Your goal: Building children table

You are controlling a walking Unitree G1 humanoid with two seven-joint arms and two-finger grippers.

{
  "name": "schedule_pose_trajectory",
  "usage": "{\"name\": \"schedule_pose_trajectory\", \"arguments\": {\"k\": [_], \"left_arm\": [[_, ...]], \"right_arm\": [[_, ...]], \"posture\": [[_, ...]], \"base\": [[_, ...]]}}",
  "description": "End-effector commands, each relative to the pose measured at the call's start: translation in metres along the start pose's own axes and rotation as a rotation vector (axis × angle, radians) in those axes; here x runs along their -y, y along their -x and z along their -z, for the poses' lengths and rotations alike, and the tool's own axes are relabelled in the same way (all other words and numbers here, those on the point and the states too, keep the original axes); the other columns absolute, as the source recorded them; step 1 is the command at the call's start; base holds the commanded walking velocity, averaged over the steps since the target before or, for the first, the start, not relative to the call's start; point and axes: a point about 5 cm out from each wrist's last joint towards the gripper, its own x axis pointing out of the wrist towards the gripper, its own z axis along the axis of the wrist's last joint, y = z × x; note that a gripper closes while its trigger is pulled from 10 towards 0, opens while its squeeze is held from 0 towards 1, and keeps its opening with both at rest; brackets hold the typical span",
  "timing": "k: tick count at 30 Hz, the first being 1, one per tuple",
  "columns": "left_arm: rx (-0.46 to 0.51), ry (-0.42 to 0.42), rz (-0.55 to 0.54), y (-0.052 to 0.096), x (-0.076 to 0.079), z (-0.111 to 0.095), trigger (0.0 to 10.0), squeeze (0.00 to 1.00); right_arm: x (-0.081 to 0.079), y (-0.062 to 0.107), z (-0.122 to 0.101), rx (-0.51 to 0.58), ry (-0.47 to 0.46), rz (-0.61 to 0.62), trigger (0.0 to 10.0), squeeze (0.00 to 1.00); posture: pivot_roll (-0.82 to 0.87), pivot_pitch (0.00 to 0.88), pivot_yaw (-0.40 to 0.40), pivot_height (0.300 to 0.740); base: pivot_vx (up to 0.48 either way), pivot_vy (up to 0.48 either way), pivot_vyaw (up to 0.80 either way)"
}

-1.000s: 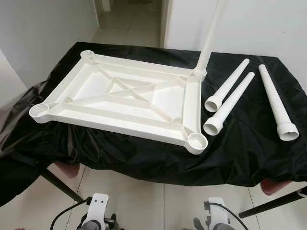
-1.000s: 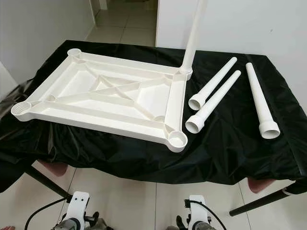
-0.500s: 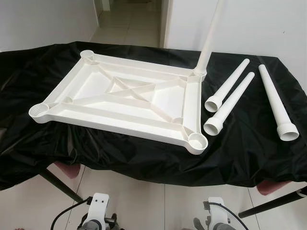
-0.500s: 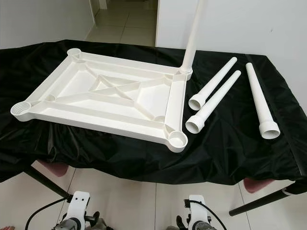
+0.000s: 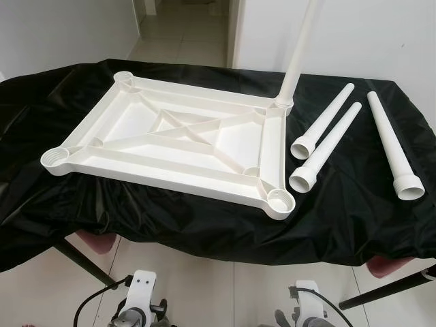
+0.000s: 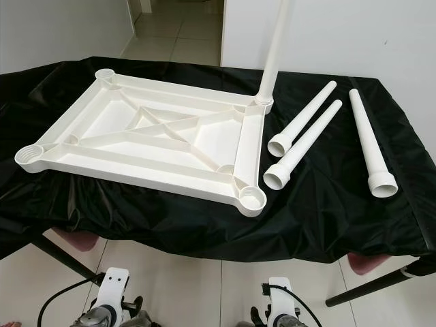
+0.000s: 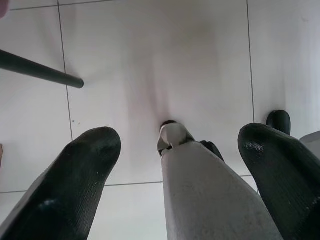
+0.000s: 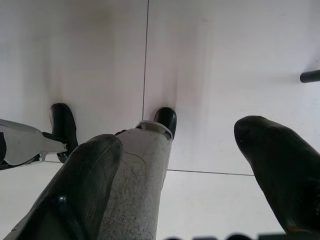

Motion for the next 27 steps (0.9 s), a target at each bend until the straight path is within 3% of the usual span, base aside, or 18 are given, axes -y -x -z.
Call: {"name": "schedule_pose_trajectory", "arguments": {"k": [1,27], "left_arm": [[-0.026,-0.014,-0.022,0.0014,-0.0006,0.0069,10.0,0.0],[-0.032,-0.005,-0.02,0.0018,0.0016,0.0093,10.0,0.0]], "right_arm": [[-0.0001,0.0008,0.0047,-0.017,-0.019,0.004,10.0,0.0],[0.0022,0.0015,0.0055,-0.014,-0.024,0.007,10.0,0.0]], "posture": [[-0.01,0.0,0.026,0.74],[-0.01,0.0,0.02,0.74]], "base": [[0.0,0.0,0.0],[0.0,0.0,0.0]]}}
